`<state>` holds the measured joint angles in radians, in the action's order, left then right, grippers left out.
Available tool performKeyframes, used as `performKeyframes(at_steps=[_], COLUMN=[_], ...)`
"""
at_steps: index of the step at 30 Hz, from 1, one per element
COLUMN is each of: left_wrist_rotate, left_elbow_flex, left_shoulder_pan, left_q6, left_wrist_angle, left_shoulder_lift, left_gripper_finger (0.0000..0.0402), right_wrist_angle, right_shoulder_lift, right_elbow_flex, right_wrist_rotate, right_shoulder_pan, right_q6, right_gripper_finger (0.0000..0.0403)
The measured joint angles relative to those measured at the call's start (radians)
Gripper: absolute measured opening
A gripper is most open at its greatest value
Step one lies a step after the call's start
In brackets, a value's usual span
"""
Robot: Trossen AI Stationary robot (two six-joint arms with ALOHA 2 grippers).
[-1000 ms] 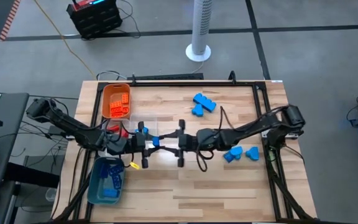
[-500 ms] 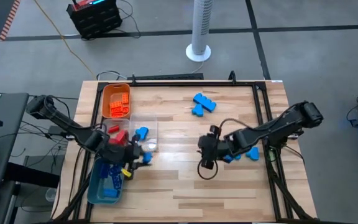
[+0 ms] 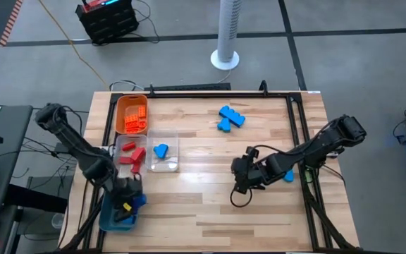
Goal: Sort blocks
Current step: Put the blue game piece into the blue bin, then put the light blue game piece into the right transparent bin
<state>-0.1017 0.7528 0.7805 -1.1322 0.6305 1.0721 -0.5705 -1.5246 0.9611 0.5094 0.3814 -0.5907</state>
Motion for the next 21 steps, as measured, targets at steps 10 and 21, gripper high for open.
performKeyframes(at_steps=[10,21], left_wrist_rotate=[-0.021,-0.068], left_elbow_flex=[-0.005,0.100], left_shoulder_pan=[0.108,0.102], left_q6=[-0.358,-0.333], left_wrist_angle=[0.341,0.335], left_shoulder_lift=[0.042,0.040], left_gripper_finger=[0.0198,0.0256], right_wrist_angle=[0.004,0.006], right_shoulder_lift=[0.000,0.009], right_elbow_flex=[0.000,0.000], right_wrist_rotate=[0.001,0.033], right_shoulder_pan=[-0.031,-0.040], right_q6=[0.023,0.069], right_gripper_finger=[0.0214,0.0214])
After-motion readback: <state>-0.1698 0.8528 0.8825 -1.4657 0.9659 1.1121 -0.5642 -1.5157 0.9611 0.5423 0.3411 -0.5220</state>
